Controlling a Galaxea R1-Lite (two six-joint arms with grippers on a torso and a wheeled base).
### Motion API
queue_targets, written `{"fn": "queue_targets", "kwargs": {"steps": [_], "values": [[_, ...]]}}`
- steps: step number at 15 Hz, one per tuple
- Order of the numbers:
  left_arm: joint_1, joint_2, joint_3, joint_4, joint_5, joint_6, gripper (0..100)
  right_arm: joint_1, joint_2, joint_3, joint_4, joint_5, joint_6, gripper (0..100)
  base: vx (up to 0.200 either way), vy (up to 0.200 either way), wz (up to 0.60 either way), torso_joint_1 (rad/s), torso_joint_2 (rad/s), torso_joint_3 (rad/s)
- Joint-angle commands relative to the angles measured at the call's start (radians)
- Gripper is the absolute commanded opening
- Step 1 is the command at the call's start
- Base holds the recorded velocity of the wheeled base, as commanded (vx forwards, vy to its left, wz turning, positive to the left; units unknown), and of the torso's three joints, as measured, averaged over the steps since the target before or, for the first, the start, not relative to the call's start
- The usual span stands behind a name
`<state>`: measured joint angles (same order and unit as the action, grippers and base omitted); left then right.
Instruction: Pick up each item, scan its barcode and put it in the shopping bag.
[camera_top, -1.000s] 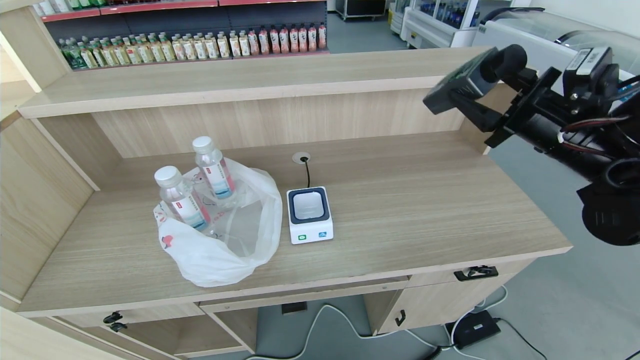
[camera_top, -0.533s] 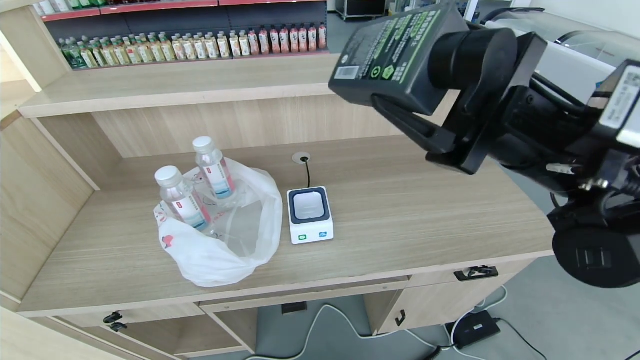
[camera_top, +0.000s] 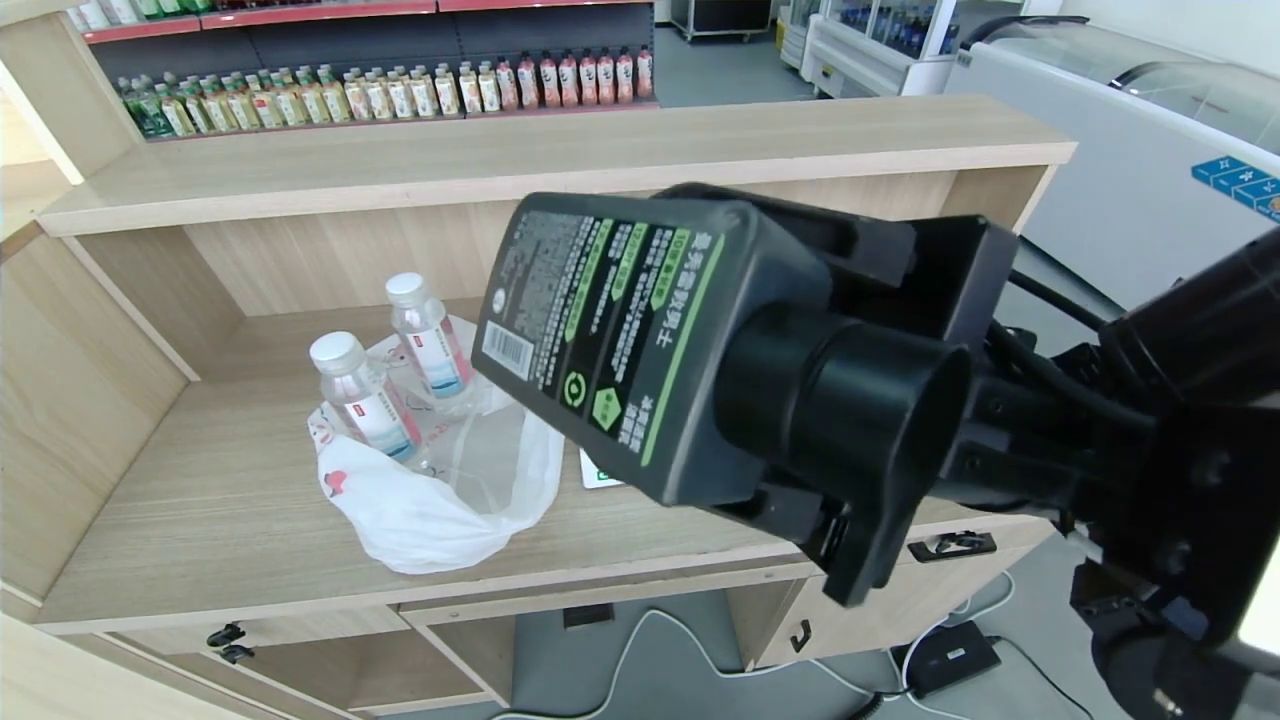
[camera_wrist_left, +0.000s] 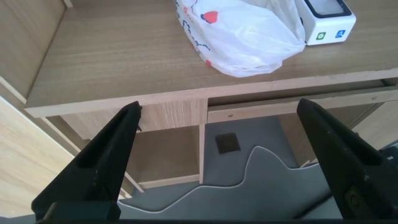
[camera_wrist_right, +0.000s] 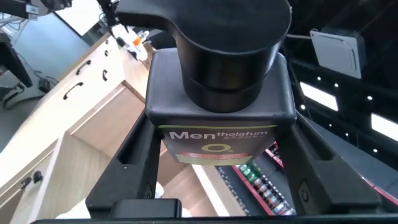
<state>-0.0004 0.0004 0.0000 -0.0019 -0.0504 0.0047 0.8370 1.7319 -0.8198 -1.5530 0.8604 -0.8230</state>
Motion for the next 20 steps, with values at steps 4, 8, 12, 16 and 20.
{"fn": "queue_targets", "kwargs": {"steps": [4, 8, 12, 16, 20], "values": [[-0.001, 0.0, 0.0, -0.001, 0.0, 0.0, 100, 0.022, -0.018, 0.025, -0.006, -0.003, -0.007, 0, 0.0, 0.0, 0.0, 0.0, 0.0, 0.0], [0.0, 0.0, 0.0, -0.001, 0.0, 0.0, 100, 0.024, -0.026, 0.025, 0.002, -0.015, -0.007, 0, 0.0, 0.0, 0.0, 0.0, 0.0, 0.0], [0.0, 0.0, 0.0, -0.001, 0.0, 0.0, 100, -0.073, -0.115, 0.004, 0.143, -0.313, 0.073, 0, 0.0, 0.0, 0.0, 0.0, 0.0, 0.0], [0.0, 0.0, 0.0, -0.001, 0.0, 0.0, 100, -0.302, -0.305, -0.073, 0.516, -0.721, 0.38, 0, 0.0, 0.0, 0.0, 0.0, 0.0, 0.0], [0.0, 0.0, 0.0, -0.001, 0.0, 0.0, 100, -0.668, -0.318, -0.084, 0.577, -0.724, 0.576, 0, 0.0, 0.0, 0.0, 0.0, 0.0, 0.0]]}}
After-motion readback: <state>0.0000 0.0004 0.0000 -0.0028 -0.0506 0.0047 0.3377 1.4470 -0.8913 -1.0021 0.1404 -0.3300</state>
